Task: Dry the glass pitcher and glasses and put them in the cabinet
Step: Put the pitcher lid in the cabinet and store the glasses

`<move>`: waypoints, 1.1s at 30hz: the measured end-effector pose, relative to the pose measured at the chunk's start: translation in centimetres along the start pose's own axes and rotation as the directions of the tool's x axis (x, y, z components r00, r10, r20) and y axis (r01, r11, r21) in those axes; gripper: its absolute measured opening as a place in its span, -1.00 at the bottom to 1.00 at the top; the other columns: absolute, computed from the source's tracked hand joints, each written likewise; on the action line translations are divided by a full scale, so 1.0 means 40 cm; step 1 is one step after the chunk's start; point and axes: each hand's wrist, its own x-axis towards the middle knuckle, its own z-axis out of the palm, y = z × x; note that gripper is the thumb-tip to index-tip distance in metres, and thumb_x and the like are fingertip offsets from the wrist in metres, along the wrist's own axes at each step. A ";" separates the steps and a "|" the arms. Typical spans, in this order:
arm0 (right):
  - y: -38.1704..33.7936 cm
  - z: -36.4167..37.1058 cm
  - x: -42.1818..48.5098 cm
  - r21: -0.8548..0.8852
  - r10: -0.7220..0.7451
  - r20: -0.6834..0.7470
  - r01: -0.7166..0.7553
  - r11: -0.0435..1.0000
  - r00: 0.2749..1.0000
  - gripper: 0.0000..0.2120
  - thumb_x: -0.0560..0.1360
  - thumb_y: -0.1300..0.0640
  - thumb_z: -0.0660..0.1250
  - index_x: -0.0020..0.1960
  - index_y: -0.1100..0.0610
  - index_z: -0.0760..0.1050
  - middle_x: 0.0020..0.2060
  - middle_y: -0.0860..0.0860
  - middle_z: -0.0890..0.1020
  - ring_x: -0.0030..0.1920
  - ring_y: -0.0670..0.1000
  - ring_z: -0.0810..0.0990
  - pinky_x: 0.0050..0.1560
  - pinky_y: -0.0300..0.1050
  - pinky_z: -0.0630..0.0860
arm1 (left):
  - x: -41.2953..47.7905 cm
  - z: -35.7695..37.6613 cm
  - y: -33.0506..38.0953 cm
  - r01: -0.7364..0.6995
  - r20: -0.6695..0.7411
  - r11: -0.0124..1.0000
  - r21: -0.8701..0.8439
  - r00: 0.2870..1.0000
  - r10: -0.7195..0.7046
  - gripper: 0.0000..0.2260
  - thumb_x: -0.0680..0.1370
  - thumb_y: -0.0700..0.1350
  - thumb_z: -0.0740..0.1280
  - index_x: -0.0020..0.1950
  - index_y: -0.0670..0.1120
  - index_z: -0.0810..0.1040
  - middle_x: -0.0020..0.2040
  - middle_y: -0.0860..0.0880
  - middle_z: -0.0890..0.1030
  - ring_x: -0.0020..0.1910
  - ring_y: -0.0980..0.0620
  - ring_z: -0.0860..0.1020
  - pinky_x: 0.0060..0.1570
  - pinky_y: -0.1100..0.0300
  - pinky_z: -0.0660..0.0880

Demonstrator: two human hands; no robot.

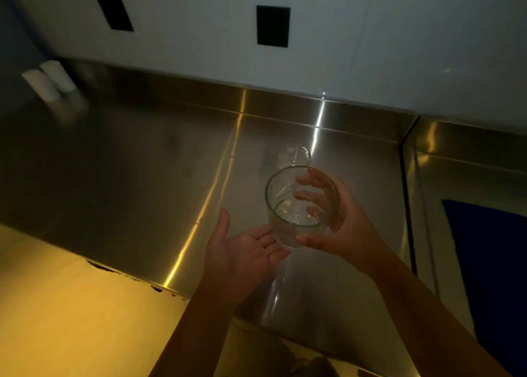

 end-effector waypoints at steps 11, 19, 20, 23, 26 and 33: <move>-0.043 0.367 0.089 0.030 0.000 0.185 -0.005 1.000 0.983 -0.17 0.10 0.12 0.55 0.30 0.00 0.28 0.25 -0.08 0.46 0.24 -0.05 0.49 0.09 -0.26 0.46 | -0.270 -0.191 0.200 -0.185 -0.052 0.983 -0.013 0.982 0.184 -0.13 0.40 0.37 0.11 0.29 -0.41 0.37 0.26 -0.39 0.43 0.25 -0.28 0.44 0.22 -0.11 0.36; -0.040 0.670 0.155 0.017 -0.007 0.326 0.002 1.000 0.945 -0.18 0.10 0.05 0.56 0.28 -0.12 0.28 0.23 -0.14 0.46 0.26 -0.04 0.46 0.07 -0.13 0.51 | -0.465 -0.360 0.338 -0.316 -0.066 0.936 -0.155 0.949 0.310 -0.19 0.44 0.32 0.15 0.20 -0.46 0.43 0.25 -0.43 0.41 0.22 -0.35 0.44 0.17 -0.13 0.44; -0.041 0.702 0.163 0.011 -0.009 0.341 0.006 1.000 0.940 -0.18 0.10 0.04 0.56 0.28 -0.13 0.28 0.23 -0.16 0.46 0.26 -0.05 0.47 0.09 -0.12 0.52 | -0.483 -0.378 0.352 -0.335 -0.088 0.928 -0.165 0.942 0.324 -0.18 0.46 0.33 0.13 0.23 -0.45 0.41 0.25 -0.43 0.41 0.22 -0.35 0.44 0.18 -0.14 0.42; -0.047 0.791 0.189 0.018 -0.010 0.387 0.003 1.000 0.922 -0.19 0.08 0.03 0.55 0.27 -0.13 0.29 0.21 -0.16 0.47 0.23 -0.09 0.48 0.08 -0.17 0.52 | -0.529 -0.419 0.396 -0.388 -0.165 0.904 -0.182 0.918 0.361 -0.19 0.46 0.31 0.08 0.28 -0.44 0.35 0.25 -0.42 0.42 0.22 -0.34 0.45 0.18 -0.16 0.37; -0.051 0.872 0.225 0.021 0.000 0.434 -0.011 1.000 0.901 -0.20 0.07 0.00 0.54 0.24 -0.13 0.30 0.20 -0.18 0.47 0.24 -0.08 0.48 0.10 -0.13 0.51 | -0.567 -0.453 0.443 -0.434 -0.212 0.877 -0.205 0.894 0.394 -0.20 0.42 0.28 0.12 0.21 -0.46 0.42 0.23 -0.42 0.44 0.19 -0.34 0.47 0.12 -0.15 0.43; -0.057 1.035 0.376 0.009 -0.020 0.549 0.018 1.000 0.835 -0.19 0.06 -0.06 0.53 0.25 -0.14 0.29 0.19 -0.21 0.48 0.23 -0.11 0.48 0.17 -0.05 0.49 | -0.604 -0.519 0.599 -0.528 -0.292 0.826 -0.198 0.836 0.465 -0.19 0.41 0.28 0.12 0.31 -0.42 0.28 0.24 -0.39 0.45 0.23 -0.32 0.45 0.17 -0.15 0.39</move>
